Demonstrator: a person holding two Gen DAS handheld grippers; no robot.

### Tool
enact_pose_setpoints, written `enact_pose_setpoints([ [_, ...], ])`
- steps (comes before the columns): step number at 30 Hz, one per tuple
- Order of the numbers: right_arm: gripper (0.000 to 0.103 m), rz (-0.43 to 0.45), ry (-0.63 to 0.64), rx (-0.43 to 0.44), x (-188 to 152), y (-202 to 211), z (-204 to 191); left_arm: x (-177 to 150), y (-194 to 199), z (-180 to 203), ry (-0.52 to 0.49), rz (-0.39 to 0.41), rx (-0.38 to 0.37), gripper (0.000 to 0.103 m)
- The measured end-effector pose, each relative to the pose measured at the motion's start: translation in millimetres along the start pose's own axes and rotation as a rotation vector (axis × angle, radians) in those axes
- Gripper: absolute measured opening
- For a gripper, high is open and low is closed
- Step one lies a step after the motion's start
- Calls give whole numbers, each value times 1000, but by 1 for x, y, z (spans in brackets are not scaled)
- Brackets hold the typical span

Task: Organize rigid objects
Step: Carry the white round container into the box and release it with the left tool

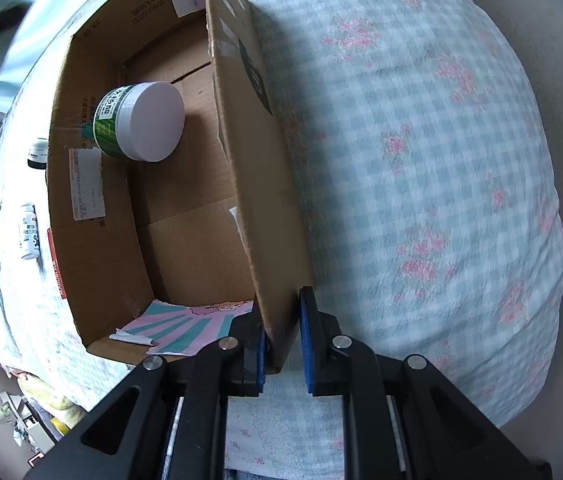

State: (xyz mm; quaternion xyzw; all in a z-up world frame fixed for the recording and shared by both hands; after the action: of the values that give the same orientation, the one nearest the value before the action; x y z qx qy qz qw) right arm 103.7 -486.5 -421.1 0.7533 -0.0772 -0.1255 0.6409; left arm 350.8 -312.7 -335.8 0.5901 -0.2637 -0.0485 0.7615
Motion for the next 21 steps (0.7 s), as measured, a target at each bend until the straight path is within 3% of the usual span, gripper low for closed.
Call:
enact_pose_setpoints([
  [9,13,4,6,-10,-1,0,3,-12,-79,32,-49,-173,-8,68],
  [18,13,8,19,-19,-7,-6,-5,-20,-113,35,-106,-253,53,69],
  [19,13,8,22,-19,-7,-6,-6,-21,-114,35,-114,-257,64,71],
  [21,13,9,24,-19,-8,-6,-8,-20,-109,37,-111,-234,49,103],
])
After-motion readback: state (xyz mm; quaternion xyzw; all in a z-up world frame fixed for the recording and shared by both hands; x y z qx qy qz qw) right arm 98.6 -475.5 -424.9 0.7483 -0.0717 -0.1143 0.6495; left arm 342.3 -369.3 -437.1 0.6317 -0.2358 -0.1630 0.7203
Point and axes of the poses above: each gripper's, at about its wrist camera, not at the fingertips, and y roughly against the way its jaws point, z to its right, x to its top, the point moved 2 cm from there along -y, roughly the way its jaws point, and after that the axes turned 3 degrees about -x, right-handed, at the moved point
